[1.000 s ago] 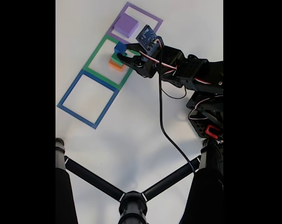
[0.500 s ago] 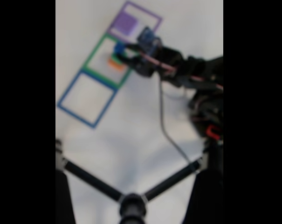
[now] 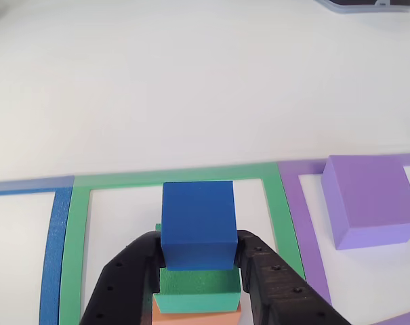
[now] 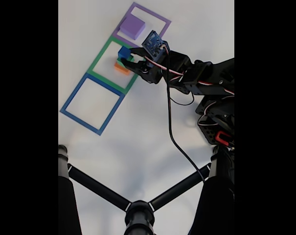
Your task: Tower of hanoi
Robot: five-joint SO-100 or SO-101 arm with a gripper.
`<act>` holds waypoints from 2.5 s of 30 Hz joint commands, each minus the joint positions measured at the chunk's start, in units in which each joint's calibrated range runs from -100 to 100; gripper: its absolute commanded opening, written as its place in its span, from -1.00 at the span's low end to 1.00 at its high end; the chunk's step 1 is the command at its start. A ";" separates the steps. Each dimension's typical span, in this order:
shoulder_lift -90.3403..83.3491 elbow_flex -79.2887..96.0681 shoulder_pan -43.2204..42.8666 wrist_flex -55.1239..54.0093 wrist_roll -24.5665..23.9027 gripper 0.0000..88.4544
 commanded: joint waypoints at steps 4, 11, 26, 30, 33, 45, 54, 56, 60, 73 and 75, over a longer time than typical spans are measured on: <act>-0.15 0.44 0.12 -2.01 0.78 -0.87; 0.65 0.53 0.50 -3.38 0.78 -0.67; -2.71 -2.28 1.27 0.10 0.78 -0.42; -9.29 -9.28 1.80 14.99 0.78 -0.45; -12.57 -17.55 2.41 28.42 0.78 -0.48; -9.29 -59.35 7.52 77.80 0.78 -1.00; -5.60 -75.89 14.53 94.79 0.78 -0.91; -5.20 -76.61 16.06 95.36 0.78 -0.90; -4.24 -76.61 19.18 95.44 0.78 -0.80; -5.92 -51.17 25.97 67.03 0.78 -0.48; -5.84 -46.99 26.88 61.45 0.78 -0.44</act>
